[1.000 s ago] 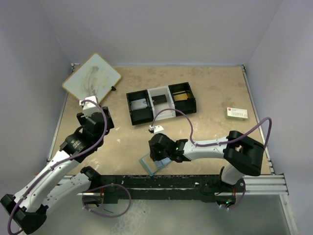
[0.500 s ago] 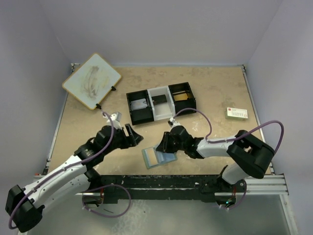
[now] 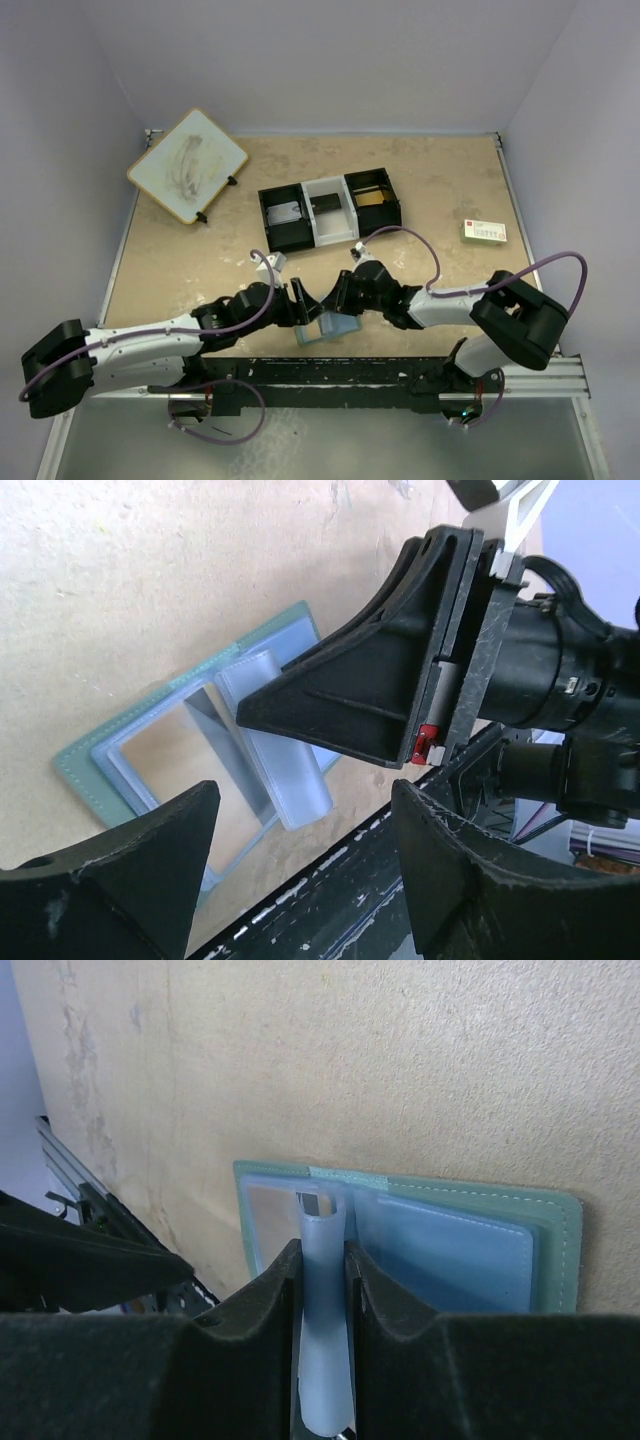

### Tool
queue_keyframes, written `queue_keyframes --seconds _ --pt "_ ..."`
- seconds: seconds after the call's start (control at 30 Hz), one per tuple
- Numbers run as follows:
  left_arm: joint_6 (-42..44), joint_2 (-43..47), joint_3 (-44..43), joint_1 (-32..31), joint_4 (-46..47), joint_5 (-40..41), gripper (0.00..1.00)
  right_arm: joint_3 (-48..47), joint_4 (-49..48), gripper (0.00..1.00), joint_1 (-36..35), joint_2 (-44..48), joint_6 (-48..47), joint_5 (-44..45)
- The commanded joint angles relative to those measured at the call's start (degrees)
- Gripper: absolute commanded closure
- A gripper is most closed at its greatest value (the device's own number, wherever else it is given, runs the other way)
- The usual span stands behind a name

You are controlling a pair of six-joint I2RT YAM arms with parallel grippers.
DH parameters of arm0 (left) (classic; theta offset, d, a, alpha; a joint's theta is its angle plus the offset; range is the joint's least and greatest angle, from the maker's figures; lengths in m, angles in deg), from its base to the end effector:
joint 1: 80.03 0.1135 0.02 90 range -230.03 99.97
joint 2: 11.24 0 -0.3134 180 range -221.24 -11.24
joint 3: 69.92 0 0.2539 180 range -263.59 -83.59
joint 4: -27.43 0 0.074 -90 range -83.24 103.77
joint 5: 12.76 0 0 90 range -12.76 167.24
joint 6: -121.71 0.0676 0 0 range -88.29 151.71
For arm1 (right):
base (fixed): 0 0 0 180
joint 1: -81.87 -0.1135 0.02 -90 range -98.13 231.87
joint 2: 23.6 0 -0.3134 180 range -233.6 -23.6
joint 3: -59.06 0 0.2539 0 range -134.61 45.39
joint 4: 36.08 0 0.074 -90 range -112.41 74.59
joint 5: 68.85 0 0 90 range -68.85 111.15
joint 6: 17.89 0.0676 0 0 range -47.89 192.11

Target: Take the credit cards out of the card holder

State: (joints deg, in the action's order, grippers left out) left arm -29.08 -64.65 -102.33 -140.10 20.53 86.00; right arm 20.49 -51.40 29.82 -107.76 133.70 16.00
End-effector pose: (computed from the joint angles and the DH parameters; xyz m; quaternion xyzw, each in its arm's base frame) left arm 0.1060 -0.1636 0.2083 -0.0448 0.8540 -0.4150 0.3107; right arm 0.1722 0.2307 0.1727 0.0497 0.8652 0.4377 0.2396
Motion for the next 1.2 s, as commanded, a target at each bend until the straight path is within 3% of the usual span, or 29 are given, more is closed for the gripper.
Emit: queue_keyframes --seconds 0.0,0.6,0.9,1.17 --pt "-2.14 -3.82 -0.02 -2.89 9.76 4.28 0.33 0.37 -0.79 0.75 0.2 1.55 1.4 1.11" --pt "-6.4 -18.31 4.73 -6.14 27.53 3.77 0.37 1.94 -3.55 0.73 0.28 0.18 3.0 0.36" --pt "-10.63 -25.59 5.68 -6.66 39.98 2.57 0.44 1.64 -4.22 0.72 0.28 0.51 3.54 -0.71" --pt "-9.11 -26.57 3.4 -7.0 40.52 3.08 0.51 1.75 -2.11 0.66 0.37 3.24 3.22 -0.3"
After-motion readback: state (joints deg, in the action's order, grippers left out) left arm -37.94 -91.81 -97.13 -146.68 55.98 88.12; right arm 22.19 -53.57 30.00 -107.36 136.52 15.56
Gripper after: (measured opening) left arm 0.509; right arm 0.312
